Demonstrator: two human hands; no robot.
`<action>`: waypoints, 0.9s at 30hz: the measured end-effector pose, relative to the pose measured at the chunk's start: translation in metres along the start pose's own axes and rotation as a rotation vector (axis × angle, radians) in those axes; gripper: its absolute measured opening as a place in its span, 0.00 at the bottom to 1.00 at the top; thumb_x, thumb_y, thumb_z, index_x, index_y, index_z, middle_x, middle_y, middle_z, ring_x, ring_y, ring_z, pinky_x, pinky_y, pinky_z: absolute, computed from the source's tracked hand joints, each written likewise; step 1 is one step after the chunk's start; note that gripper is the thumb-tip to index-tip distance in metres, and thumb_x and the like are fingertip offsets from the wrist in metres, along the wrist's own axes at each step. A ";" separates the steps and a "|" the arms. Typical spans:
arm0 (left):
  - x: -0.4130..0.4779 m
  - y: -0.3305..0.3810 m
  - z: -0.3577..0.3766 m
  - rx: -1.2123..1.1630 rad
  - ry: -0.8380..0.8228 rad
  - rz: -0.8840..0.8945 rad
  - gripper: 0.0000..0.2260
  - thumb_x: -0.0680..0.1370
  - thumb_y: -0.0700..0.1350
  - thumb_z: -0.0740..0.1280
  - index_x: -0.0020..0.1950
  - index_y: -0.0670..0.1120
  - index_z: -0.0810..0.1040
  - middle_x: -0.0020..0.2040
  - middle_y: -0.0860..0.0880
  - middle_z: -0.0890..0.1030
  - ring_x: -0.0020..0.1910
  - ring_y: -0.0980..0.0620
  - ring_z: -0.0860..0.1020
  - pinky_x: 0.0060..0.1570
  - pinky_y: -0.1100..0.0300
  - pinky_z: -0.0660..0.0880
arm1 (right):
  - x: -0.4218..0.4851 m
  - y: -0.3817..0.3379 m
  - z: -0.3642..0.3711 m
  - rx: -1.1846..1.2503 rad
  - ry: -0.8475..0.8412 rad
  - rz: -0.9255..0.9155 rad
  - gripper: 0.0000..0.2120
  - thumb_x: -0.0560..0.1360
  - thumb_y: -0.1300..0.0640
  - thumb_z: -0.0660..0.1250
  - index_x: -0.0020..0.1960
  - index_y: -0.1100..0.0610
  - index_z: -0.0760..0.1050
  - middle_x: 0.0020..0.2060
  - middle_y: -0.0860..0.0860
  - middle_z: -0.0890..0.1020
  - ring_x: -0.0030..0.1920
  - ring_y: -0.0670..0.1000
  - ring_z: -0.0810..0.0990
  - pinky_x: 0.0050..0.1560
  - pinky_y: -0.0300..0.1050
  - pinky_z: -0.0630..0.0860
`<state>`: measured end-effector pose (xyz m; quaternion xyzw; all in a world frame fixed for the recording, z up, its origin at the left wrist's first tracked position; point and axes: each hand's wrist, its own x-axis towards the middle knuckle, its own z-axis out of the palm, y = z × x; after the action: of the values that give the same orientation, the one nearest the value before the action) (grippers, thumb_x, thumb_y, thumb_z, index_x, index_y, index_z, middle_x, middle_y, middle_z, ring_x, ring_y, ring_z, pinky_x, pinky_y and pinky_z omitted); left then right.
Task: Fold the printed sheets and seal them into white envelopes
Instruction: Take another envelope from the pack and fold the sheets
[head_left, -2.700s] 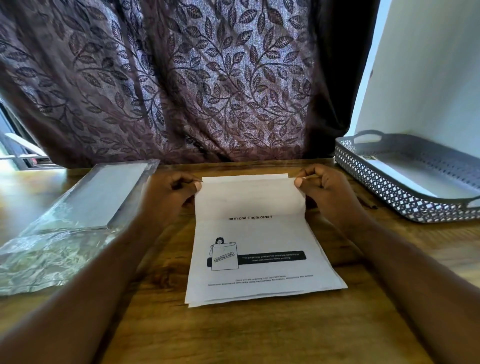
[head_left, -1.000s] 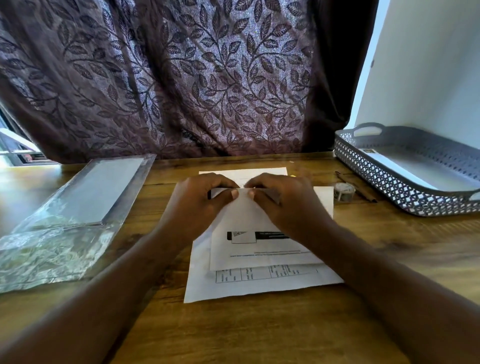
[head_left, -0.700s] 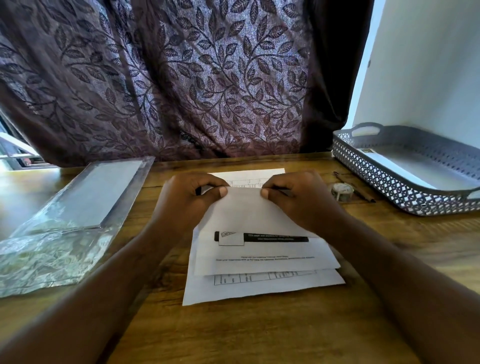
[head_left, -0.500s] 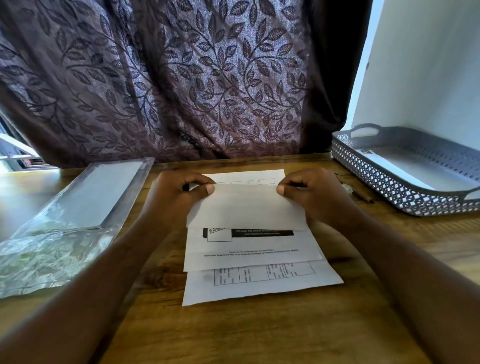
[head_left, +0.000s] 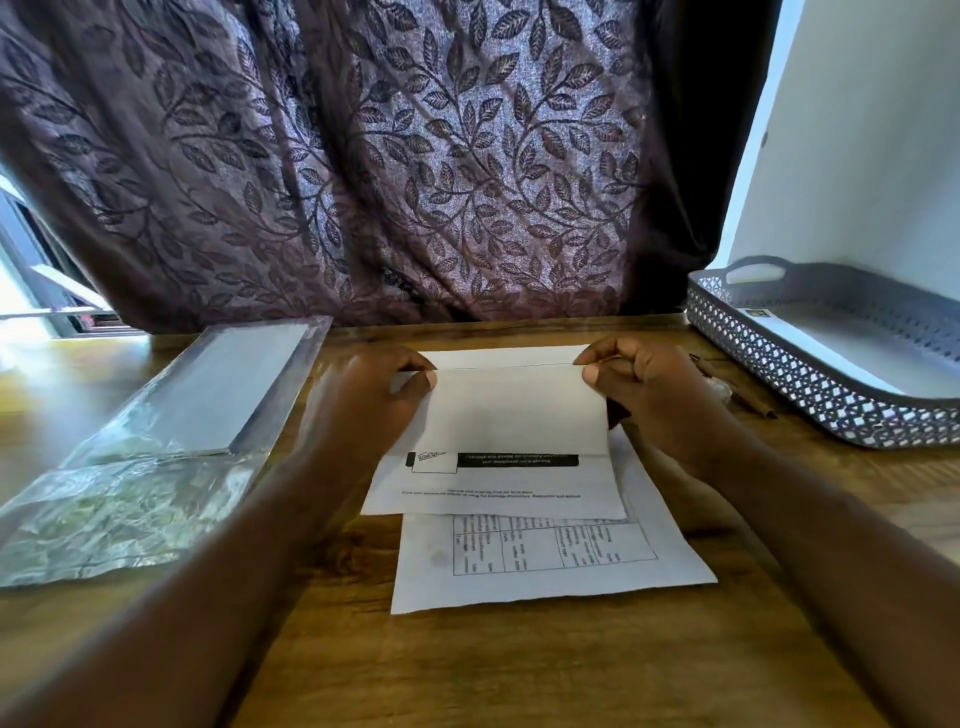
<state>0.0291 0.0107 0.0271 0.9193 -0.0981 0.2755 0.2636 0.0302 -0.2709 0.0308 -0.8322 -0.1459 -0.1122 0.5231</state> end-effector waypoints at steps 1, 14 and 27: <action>-0.002 0.004 0.000 0.044 0.015 0.068 0.09 0.80 0.51 0.67 0.53 0.49 0.83 0.50 0.51 0.84 0.47 0.51 0.78 0.49 0.53 0.75 | -0.002 -0.004 0.003 -0.007 0.013 -0.023 0.03 0.81 0.61 0.66 0.50 0.57 0.79 0.38 0.55 0.86 0.38 0.57 0.86 0.40 0.56 0.85; -0.014 0.034 0.004 0.051 0.012 0.403 0.11 0.82 0.51 0.62 0.54 0.50 0.84 0.48 0.54 0.86 0.42 0.54 0.82 0.49 0.48 0.78 | -0.016 -0.013 0.028 -0.027 0.023 -0.212 0.03 0.81 0.60 0.65 0.49 0.56 0.74 0.34 0.55 0.84 0.36 0.57 0.84 0.35 0.58 0.82; 0.000 -0.002 -0.008 -0.042 0.070 0.069 0.11 0.81 0.51 0.65 0.52 0.47 0.84 0.46 0.50 0.85 0.40 0.51 0.79 0.41 0.51 0.77 | 0.003 0.013 -0.005 -0.056 0.202 -0.079 0.05 0.80 0.59 0.67 0.46 0.53 0.76 0.38 0.53 0.84 0.39 0.53 0.81 0.40 0.57 0.80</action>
<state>0.0259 0.0167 0.0319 0.8994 -0.1260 0.3143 0.2764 0.0370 -0.2806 0.0232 -0.8245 -0.1222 -0.2201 0.5069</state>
